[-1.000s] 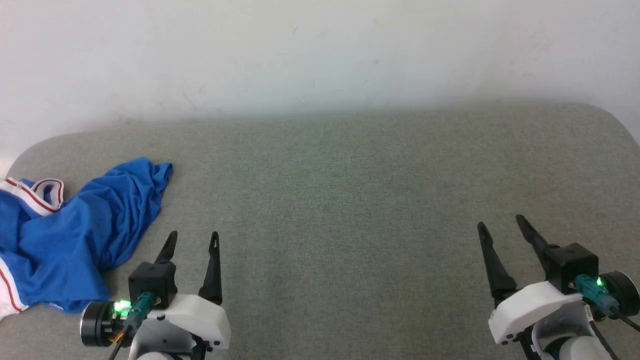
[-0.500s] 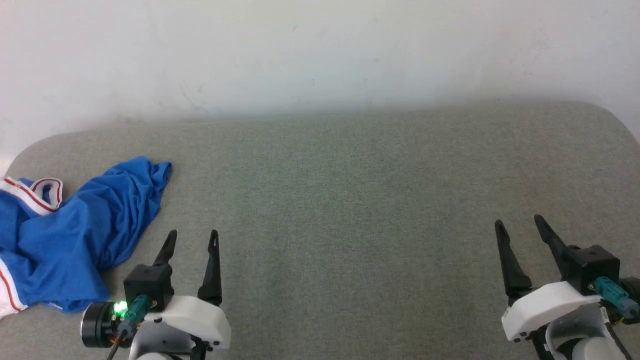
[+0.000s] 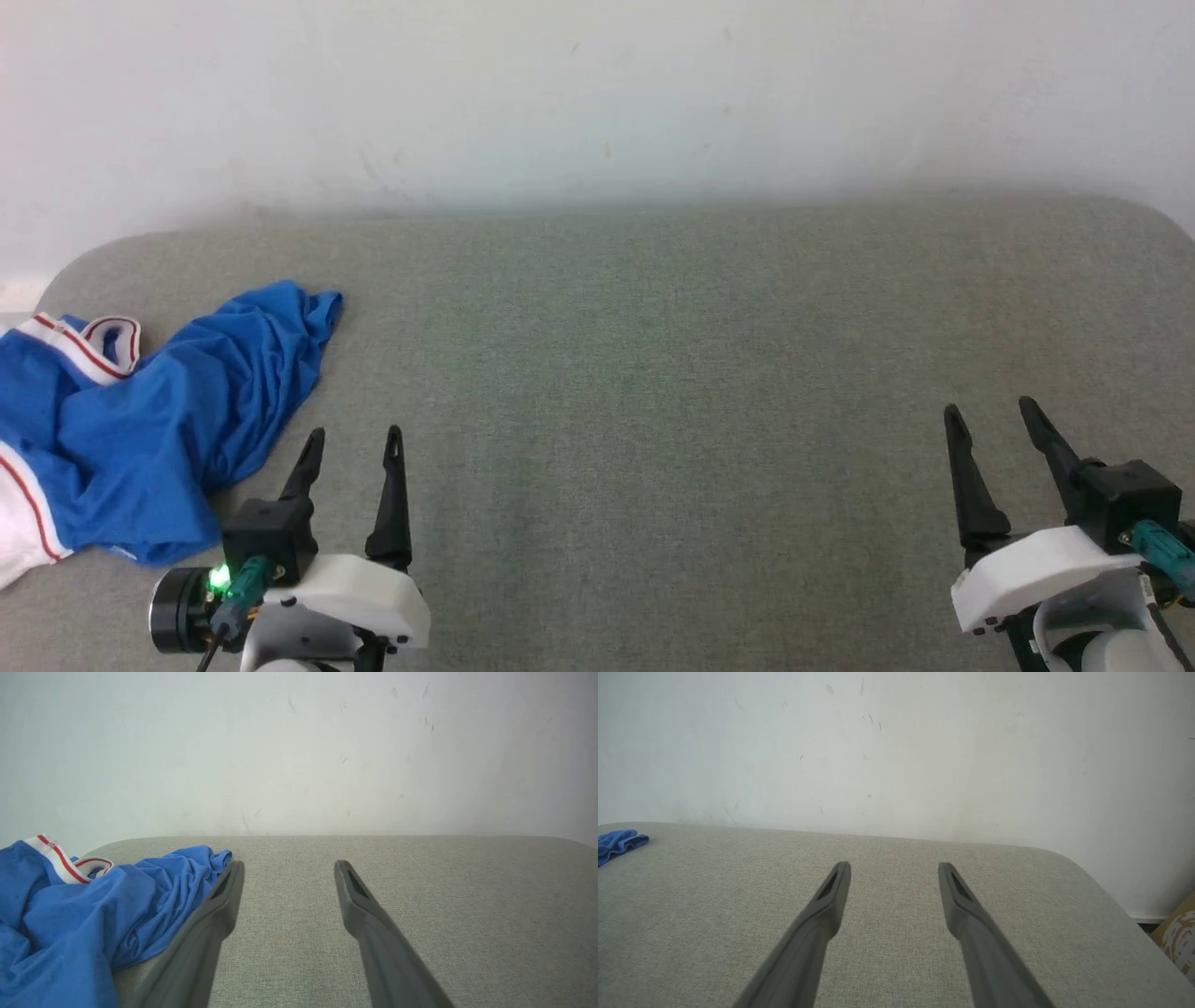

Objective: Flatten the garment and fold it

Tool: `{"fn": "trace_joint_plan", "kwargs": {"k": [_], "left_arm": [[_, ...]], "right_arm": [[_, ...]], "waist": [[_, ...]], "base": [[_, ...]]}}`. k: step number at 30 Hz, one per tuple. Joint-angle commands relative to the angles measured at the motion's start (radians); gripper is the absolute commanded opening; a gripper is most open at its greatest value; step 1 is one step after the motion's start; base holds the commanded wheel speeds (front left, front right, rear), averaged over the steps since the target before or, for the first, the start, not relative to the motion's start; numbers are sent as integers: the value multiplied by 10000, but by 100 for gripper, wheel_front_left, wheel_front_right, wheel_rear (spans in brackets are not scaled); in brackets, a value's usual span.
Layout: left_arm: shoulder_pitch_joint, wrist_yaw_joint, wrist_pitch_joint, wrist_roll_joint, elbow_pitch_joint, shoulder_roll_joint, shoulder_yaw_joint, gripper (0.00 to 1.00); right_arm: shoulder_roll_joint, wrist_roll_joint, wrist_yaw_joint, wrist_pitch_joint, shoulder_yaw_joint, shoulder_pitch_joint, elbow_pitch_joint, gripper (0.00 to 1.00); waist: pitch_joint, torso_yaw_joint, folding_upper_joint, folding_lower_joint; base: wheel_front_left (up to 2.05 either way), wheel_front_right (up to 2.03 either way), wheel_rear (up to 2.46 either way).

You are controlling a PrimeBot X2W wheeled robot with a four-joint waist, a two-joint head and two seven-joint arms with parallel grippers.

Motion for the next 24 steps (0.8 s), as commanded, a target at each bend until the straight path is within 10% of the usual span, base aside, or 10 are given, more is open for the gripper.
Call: {"fn": "trace_joint_plan", "kwargs": {"k": [1, 24], "left_arm": [[120, 43, -92, -114, 16, -16, -29, 100], [403, 219, -573, -647, 101, -26, 34, 100]], "right_arm": [[14, -6, -6, -101, -35, 13, -12, 100], [23, 36, -10, -581, 140, -102, 311, 100]], "waist": [[-12, 55, 0, 0], [-155, 1508, 0, 0]], "base": [[0, 0, 0], [0, 0, 0]]}}
